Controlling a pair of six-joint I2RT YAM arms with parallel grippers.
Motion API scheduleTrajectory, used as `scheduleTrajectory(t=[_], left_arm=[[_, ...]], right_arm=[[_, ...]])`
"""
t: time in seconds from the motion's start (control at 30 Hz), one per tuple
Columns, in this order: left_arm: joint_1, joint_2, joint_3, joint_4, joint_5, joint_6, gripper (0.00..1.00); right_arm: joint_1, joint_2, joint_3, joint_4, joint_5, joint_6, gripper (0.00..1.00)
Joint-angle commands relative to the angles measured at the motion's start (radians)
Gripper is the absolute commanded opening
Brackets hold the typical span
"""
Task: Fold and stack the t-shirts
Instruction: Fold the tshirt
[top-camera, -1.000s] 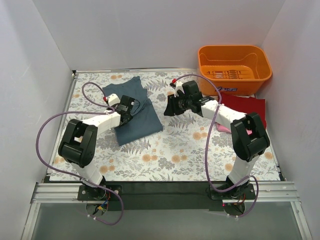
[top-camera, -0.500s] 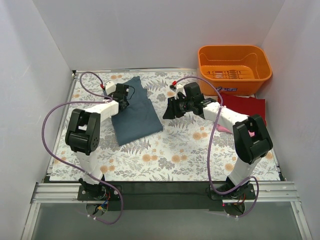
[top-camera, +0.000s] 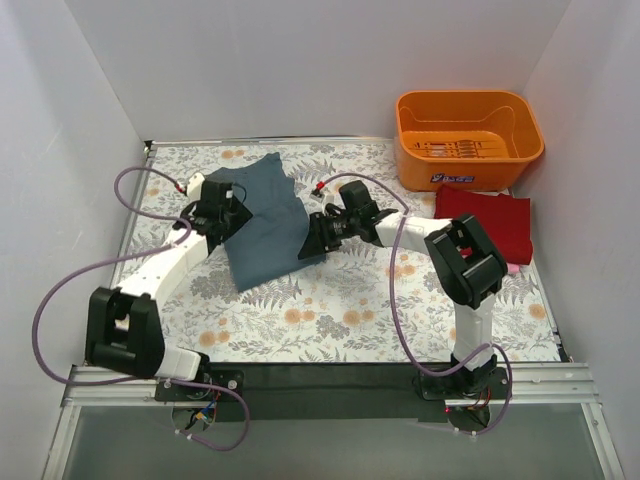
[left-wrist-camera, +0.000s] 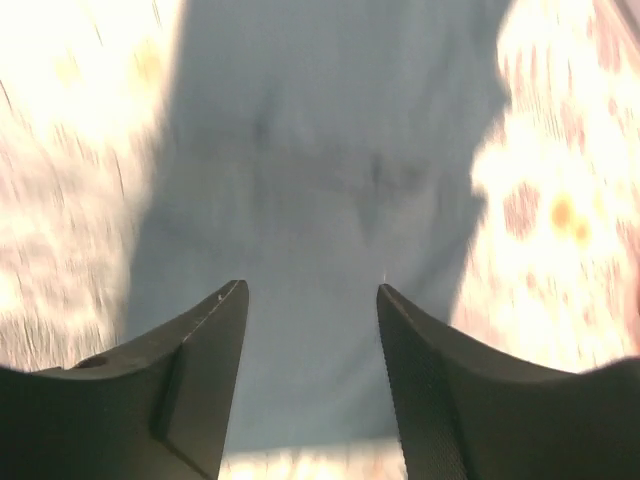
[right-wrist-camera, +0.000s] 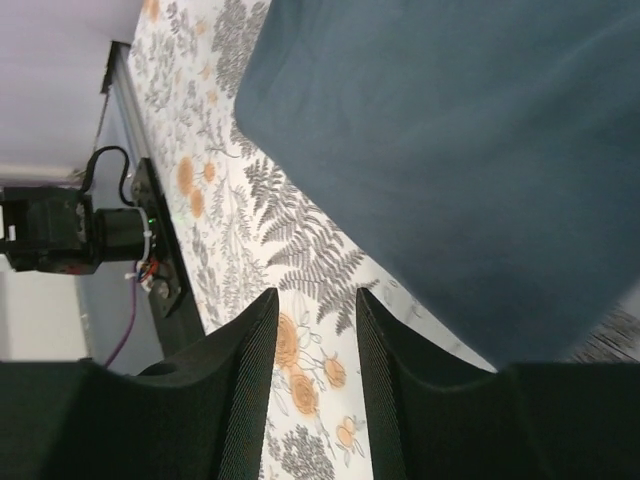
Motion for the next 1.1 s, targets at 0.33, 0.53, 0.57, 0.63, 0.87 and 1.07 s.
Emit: scheduleTrajectory(t=[0.33,0.53,0.57,0.63,0.87,1.07], left_arm=[[-0.093,-0.212,-0.422,0.022,0.257,-0.211,0.23],[-0.069,-0.137,-0.503,0.004,0.223,-0.335,0.21],[-0.055,-0.132,-0.518,0.003,0.224,-0.351,0.20],[-0.033,-0.127,-0.555,0.006,0.234,-0.375,0.20],[0.000,-0.160,-0.587,0.018,0.241,-0.379,0.20],[-0.001,-0.207,-0.592,0.007,0.243,-0.374,0.20]], right_arm=[[0.114,0.227,0.210,0.223,-0.129,0.178,0.04],[0.113,0.344,0.195,0.243,-0.128,0.183,0.01],[0.110,0.364,0.178,0.243,-0.125,0.181,0.01],[0.096,0.382,0.163,0.252,-0.122,0.180,0.01],[0.038,0.288,0.105,0.254,-0.131,0.158,0.01],[-0.054,0.200,-0.004,0.257,-0.109,0.123,0.01]])
